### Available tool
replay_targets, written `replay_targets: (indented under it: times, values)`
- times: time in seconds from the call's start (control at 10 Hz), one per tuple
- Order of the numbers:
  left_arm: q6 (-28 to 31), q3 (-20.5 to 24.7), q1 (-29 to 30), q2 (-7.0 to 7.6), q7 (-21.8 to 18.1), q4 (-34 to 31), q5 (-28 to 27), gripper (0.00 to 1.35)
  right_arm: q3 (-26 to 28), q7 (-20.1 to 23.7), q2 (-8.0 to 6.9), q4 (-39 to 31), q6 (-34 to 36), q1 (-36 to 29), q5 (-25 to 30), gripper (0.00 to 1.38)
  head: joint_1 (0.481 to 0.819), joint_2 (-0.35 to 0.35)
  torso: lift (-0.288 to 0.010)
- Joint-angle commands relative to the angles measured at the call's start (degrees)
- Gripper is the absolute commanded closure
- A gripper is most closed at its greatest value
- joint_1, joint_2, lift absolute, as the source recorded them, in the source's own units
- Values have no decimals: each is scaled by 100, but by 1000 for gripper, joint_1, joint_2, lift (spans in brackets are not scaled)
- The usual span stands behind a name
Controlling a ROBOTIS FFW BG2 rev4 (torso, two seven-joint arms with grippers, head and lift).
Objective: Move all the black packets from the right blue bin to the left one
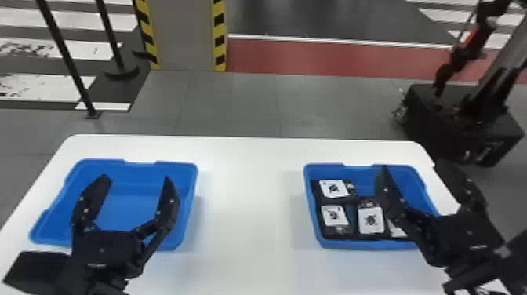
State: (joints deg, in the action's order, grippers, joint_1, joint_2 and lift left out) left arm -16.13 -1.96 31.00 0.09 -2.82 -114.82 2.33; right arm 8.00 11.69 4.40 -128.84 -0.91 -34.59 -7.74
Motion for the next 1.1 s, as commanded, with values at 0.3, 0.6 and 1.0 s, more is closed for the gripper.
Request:
replay_targets:
  times: [0.3, 0.6, 1.0]
  values:
    - [-5, -6, -21, -24, 1, 0, -31, 102, 18, 0, 17, 10, 48, 0, 9, 133, 695, -68, -110]
    - [-5, 3, -21, -24, 1, 0, -31, 102, 9, 0, 17, 52, 161, 42, -79, 133, 695, -69, -110]
    - [-61, 3, 21, -24, -8, 0, -31, 102, 26, -70, 114, -18, 2158, 984, 211, 133, 695, -70, -110]
